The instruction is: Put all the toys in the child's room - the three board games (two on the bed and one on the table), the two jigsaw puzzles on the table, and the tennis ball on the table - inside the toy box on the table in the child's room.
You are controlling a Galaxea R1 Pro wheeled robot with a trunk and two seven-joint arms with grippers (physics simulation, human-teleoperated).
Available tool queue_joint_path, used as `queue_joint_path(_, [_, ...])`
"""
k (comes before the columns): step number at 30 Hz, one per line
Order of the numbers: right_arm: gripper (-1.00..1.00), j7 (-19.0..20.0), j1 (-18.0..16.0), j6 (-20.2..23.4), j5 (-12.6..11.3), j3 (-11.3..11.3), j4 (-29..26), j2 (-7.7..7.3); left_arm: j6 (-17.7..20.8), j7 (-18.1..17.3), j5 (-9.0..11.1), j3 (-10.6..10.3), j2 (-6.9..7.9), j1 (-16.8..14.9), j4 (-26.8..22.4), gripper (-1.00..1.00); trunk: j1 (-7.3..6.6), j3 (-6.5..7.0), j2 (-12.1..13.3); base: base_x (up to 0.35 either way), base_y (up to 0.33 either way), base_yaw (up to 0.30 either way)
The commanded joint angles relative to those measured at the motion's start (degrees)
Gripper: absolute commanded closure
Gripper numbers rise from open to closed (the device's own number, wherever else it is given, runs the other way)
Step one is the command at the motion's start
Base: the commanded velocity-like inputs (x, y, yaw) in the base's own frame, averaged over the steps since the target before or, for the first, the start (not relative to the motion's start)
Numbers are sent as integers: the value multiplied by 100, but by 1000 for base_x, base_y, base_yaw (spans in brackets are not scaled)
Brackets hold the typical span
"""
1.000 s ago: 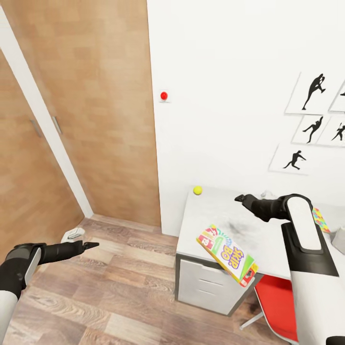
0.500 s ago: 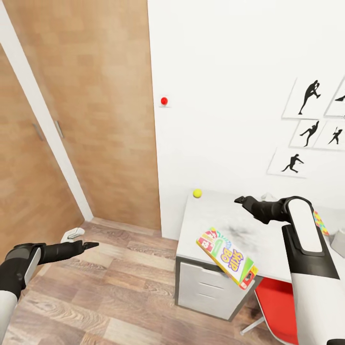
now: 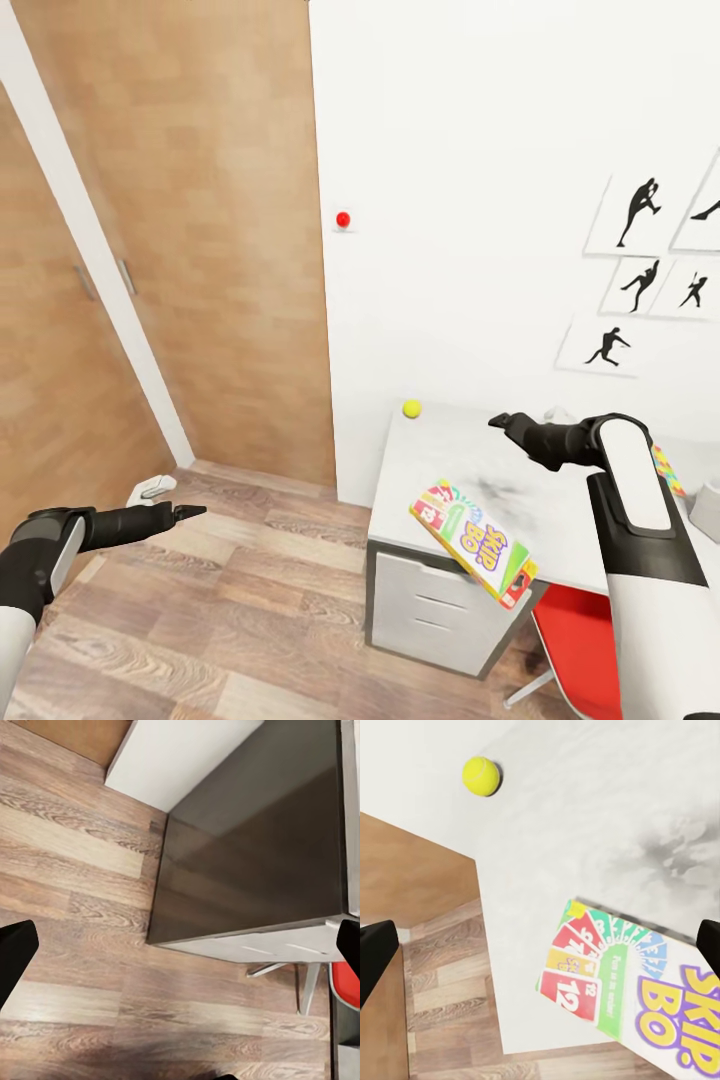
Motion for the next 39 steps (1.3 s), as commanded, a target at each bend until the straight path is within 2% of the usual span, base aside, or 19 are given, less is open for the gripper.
queue_joint_path(1, [-100, -58, -4, 24, -54, -3, -4, 1, 42, -27, -7, 14, 0, -6, -2, -100, 4, -7, -12, 0, 0, 0])
queue_joint_path(39, [-100, -22, 60, -75, -38, -11, 23, 69, 38, -40, -2, 14, 1, -6, -2, -100, 4, 29, -12, 0, 0, 0])
